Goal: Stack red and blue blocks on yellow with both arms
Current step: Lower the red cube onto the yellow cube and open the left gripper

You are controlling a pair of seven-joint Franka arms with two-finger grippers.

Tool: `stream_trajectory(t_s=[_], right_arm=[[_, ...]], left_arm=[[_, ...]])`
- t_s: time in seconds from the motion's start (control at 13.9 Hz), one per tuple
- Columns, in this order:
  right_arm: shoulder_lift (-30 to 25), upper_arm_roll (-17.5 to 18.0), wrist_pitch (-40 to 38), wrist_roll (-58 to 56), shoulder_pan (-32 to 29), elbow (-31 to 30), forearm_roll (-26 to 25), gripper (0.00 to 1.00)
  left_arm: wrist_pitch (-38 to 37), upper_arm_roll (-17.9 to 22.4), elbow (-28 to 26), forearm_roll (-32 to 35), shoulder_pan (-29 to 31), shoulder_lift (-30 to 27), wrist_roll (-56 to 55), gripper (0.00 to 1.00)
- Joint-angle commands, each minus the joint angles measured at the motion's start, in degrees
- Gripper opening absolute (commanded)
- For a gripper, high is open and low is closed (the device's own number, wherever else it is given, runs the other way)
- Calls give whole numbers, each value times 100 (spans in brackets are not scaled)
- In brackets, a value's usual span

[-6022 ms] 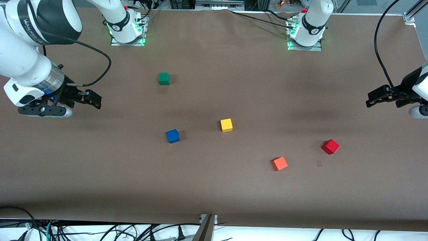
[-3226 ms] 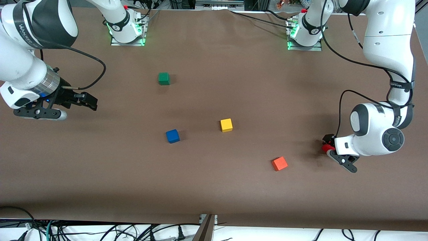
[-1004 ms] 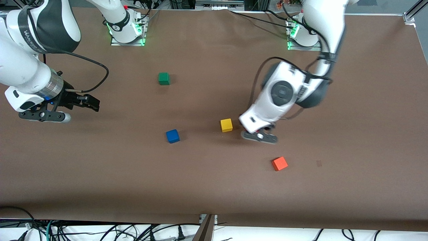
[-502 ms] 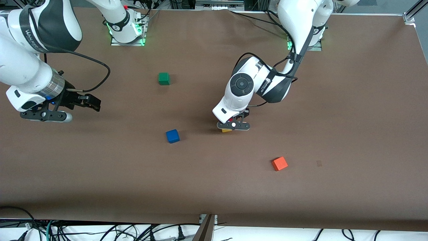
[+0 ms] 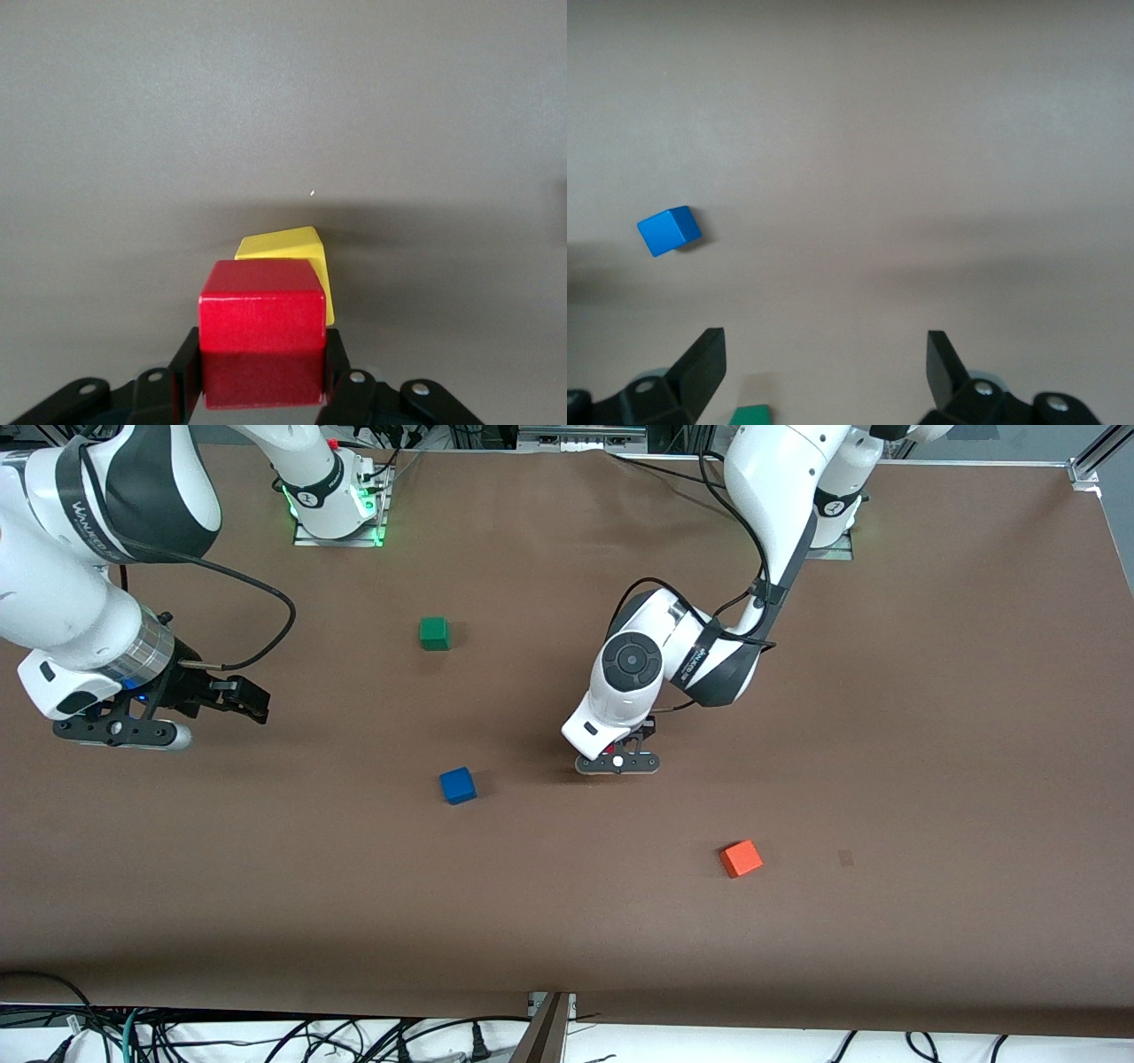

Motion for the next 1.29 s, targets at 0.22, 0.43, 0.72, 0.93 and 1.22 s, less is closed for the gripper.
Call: stream_trajectory(t_s=[0.22,0.43,0.72,0.93,1.22], right_arm=[[-18,29,21,307,306,-11,-158,100],[192,20,30,316,306,-11,-413,100],[201,38,-23,307,323,-11,-405,100],[272,37,-532,263,323,15,-352,100],[395,29,-410,177,622,50,-422,100]], left_arm=[[139,100,204,-123,-167,194,-243,0],[139,100,195,-114,-202,194,-322,0],[95,135,422,-123,-141,176,-331,100],[-954,170,1080,-62,348,-165,-253,100],[-2284,197,1959,-70,1746,-623,955,100]])
